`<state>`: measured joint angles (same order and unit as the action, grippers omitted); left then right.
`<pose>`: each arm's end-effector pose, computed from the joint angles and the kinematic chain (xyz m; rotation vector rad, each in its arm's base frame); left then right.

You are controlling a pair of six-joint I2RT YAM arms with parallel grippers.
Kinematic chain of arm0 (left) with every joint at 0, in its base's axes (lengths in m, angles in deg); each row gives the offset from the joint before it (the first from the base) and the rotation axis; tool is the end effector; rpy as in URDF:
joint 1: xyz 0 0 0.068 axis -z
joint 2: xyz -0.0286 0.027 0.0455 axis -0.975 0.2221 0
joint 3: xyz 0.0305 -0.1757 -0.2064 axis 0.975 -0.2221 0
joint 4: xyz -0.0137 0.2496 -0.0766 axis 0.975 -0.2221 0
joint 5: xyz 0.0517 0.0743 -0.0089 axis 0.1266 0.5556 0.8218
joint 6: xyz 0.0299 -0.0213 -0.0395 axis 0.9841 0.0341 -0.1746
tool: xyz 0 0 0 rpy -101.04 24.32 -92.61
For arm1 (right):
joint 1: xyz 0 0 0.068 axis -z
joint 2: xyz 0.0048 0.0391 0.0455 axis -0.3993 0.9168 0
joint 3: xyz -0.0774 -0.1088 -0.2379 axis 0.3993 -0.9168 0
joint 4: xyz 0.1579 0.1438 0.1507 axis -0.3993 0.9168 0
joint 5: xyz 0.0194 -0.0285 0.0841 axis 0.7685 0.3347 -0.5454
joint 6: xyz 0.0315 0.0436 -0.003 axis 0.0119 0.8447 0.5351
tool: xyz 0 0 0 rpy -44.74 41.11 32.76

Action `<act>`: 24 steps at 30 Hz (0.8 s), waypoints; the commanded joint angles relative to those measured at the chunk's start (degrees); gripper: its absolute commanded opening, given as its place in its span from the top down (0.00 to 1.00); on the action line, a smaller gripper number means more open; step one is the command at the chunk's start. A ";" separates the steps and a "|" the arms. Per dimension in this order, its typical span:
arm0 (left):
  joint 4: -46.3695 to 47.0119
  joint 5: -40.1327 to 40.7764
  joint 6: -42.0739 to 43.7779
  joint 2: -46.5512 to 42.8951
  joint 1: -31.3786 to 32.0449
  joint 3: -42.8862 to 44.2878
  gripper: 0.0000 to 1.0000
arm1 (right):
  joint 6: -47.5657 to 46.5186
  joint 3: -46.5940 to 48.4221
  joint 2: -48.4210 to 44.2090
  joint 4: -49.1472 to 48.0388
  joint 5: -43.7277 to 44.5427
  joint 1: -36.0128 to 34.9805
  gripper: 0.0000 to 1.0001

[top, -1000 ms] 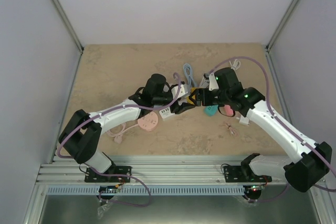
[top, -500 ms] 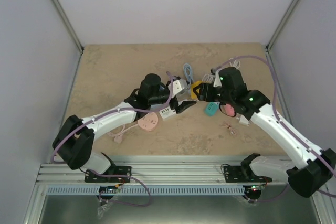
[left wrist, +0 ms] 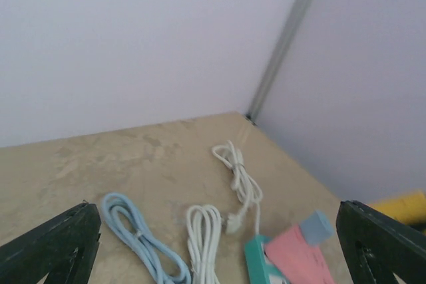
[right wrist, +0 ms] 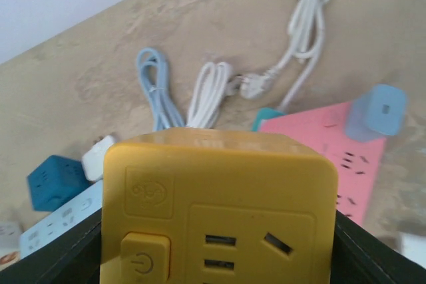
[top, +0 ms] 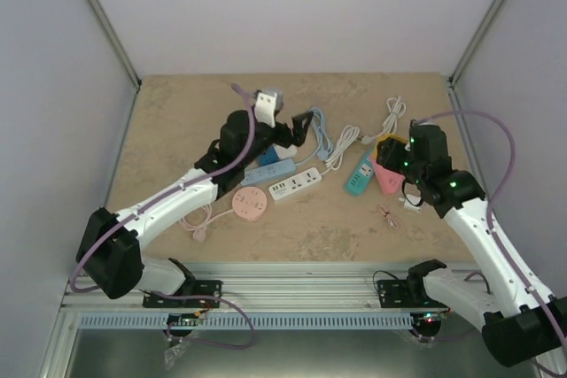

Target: Insert the plug

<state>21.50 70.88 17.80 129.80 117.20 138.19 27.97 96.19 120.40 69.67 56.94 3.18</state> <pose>0.2482 -0.2096 0.3221 0.4010 1.6601 -0.7304 0.1949 0.0679 0.3214 0.4253 2.2060 0.4412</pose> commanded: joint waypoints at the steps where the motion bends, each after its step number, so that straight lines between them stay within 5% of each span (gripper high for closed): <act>1: -9.65 2.53 -18.65 0.81 -6.35 3.73 0.00 | 1.00 -2.74 -3.86 1.87 3.27 3.48 0.52; 4: -6.09 -7.71 -24.46 2.61 -11.51 0.94 0.01 | 1.77 -6.01 -6.18 2.85 3.71 6.06 0.52; 11: -8.79 -13.20 -23.03 11.55 -11.56 4.70 0.01 | 4.90 -12.27 -8.80 2.28 2.11 11.46 0.54; 18: -10.54 -16.28 -21.42 19.99 -6.52 10.75 0.00 | 5.47 -18.36 -6.98 -3.98 -3.88 17.07 0.55; 24: -10.70 -18.77 -21.46 26.32 -1.97 16.53 0.01 | 2.34 -21.92 -1.38 -14.44 -18.60 26.64 0.55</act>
<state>11.01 55.32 -3.90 153.21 112.98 150.76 32.15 75.21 115.85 64.99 49.29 25.01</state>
